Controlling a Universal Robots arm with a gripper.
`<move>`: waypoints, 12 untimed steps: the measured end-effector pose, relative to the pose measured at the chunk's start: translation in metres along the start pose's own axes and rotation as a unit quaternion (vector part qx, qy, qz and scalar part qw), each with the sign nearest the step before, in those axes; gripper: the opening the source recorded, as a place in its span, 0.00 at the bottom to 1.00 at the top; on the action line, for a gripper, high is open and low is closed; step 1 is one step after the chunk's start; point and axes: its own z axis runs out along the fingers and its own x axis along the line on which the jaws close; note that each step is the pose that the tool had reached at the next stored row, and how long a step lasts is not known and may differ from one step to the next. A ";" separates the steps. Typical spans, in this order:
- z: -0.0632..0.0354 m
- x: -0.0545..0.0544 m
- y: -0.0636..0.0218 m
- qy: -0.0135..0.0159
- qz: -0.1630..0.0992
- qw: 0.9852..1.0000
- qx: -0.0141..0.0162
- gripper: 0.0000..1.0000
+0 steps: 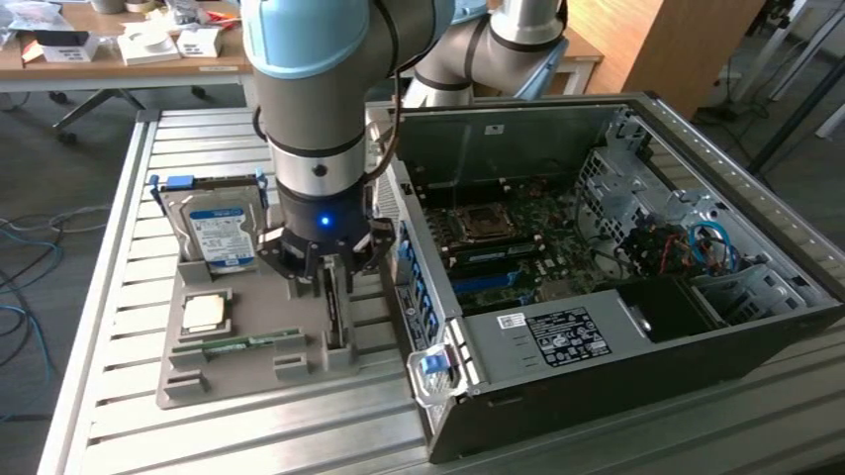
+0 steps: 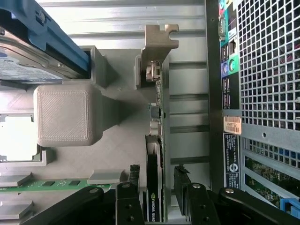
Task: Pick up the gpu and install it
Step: 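Pick up the gpu and move the gpu toward the slot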
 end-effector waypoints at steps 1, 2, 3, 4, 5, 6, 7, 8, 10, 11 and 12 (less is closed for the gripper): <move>0.0002 0.000 0.0006 0.000 0.000 1.000 0.000 0.43; 0.0005 0.001 0.0011 0.000 0.000 1.000 0.000 0.43; 0.0006 0.001 0.0014 0.000 0.000 1.000 0.000 0.43; 0.0009 0.002 0.0019 0.000 0.000 1.000 0.000 0.43; 0.0013 0.002 0.0024 0.000 0.000 1.000 0.000 0.43; 0.0017 0.003 0.0029 0.000 0.000 1.000 0.000 0.43; 0.0025 0.003 0.0033 0.000 0.000 1.000 0.000 0.43; 0.0036 0.003 0.0035 0.000 0.000 1.000 0.000 0.43; 0.0060 0.003 0.0038 0.000 0.000 1.000 0.000 0.43; 0.0066 0.003 0.0038 0.000 0.000 1.000 0.000 0.43; 0.0065 0.003 0.0038 0.000 0.000 1.000 0.000 0.43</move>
